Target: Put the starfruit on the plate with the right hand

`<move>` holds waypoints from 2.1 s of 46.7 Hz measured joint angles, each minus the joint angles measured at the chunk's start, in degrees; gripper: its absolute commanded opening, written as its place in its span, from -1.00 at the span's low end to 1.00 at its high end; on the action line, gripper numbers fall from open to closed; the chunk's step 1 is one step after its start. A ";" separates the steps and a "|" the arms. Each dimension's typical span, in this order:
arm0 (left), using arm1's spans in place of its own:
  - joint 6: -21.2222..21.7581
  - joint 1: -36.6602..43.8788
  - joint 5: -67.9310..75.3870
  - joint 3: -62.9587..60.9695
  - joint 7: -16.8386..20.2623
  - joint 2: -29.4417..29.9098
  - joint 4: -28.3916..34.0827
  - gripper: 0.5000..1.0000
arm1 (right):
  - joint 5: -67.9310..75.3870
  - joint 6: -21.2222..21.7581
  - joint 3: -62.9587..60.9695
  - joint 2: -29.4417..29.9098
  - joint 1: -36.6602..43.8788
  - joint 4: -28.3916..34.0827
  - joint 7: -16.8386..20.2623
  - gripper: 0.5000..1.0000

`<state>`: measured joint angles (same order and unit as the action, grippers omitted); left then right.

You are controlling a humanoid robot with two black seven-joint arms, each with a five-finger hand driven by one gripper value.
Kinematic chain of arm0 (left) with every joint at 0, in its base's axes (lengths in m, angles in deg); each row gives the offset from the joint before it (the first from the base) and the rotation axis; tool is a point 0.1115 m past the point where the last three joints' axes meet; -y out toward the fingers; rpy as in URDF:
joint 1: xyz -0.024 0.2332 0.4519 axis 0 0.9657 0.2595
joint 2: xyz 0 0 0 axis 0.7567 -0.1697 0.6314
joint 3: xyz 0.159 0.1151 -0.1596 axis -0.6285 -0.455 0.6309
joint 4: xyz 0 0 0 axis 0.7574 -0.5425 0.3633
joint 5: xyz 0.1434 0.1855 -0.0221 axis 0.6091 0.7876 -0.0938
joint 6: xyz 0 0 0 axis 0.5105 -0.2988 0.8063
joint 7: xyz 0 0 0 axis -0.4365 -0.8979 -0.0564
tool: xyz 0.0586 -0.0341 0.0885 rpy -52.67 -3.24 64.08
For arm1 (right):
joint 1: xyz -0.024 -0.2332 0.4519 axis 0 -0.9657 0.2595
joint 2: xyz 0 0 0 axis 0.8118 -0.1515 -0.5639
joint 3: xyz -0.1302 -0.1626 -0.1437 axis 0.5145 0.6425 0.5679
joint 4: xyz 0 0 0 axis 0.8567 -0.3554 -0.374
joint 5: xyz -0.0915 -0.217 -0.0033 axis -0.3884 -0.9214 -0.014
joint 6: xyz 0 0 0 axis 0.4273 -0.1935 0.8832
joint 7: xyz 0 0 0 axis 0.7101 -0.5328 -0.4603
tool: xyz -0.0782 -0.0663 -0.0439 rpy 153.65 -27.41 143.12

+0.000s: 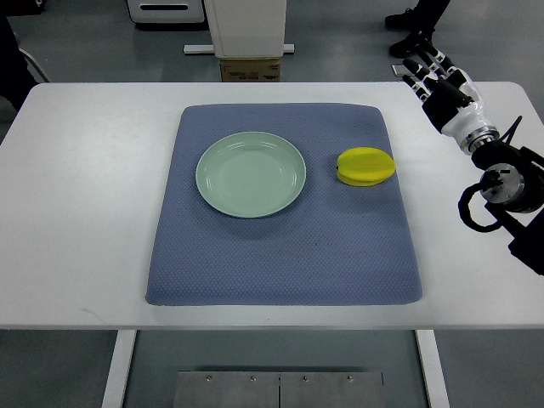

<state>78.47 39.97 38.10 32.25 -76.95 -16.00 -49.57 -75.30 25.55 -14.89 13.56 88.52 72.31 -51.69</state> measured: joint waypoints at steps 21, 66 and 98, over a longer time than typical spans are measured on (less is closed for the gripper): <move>0.00 0.07 -0.25 0.03 0.03 0.00 0.01 1.00 | 0.00 0.00 0.00 0.15 -0.31 -0.43 0.00 1.00; 0.45 0.15 -0.23 0.17 0.00 0.00 0.21 1.00 | 0.18 -0.79 -0.86 7.46 0.66 -11.35 -0.70 1.00; 0.45 0.15 -0.23 0.17 0.00 0.00 0.22 1.00 | 0.20 -1.15 -1.16 7.69 0.10 -11.54 -0.68 1.00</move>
<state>78.92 40.12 37.87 32.43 -76.95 -16.00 -49.36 -75.10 24.40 -16.05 21.25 88.62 60.77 -52.37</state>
